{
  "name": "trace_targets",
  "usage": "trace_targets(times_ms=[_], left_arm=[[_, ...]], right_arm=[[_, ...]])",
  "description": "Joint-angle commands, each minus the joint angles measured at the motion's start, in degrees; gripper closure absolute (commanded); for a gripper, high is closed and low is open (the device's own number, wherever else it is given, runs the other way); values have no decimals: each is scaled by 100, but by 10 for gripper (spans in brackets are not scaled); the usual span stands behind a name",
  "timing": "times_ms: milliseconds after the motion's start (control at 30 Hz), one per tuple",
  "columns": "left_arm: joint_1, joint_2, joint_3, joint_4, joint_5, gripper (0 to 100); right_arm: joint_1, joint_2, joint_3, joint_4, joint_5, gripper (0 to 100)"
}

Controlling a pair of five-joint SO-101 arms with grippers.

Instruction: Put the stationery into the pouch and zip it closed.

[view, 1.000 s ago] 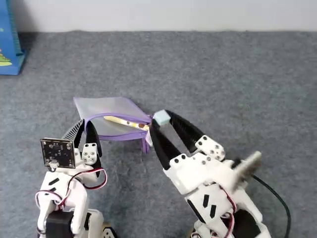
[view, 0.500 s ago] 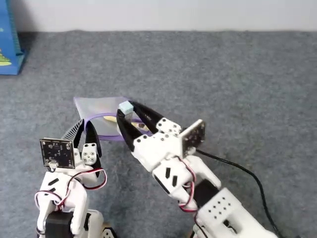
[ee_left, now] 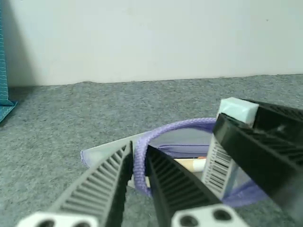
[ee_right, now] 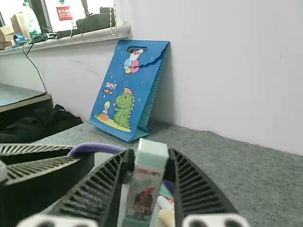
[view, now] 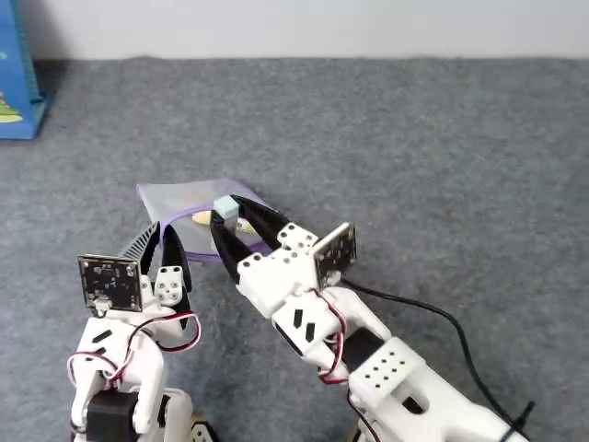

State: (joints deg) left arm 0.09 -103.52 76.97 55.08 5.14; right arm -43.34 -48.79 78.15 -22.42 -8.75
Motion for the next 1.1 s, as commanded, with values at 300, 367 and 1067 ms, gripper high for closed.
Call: trace_targets(times_ms=[300,367,1067], left_arm=[[-44,-97,-57,-97,-18,989],[-44,-97,-66,-97,-18,989],[-44,-97,-101,18,-9,989]], right_arm=[[-189,-1824,396,1640,237,859],[-198,-2167,396,2062,229,877],[-180,84,-510,1033,229,990]])
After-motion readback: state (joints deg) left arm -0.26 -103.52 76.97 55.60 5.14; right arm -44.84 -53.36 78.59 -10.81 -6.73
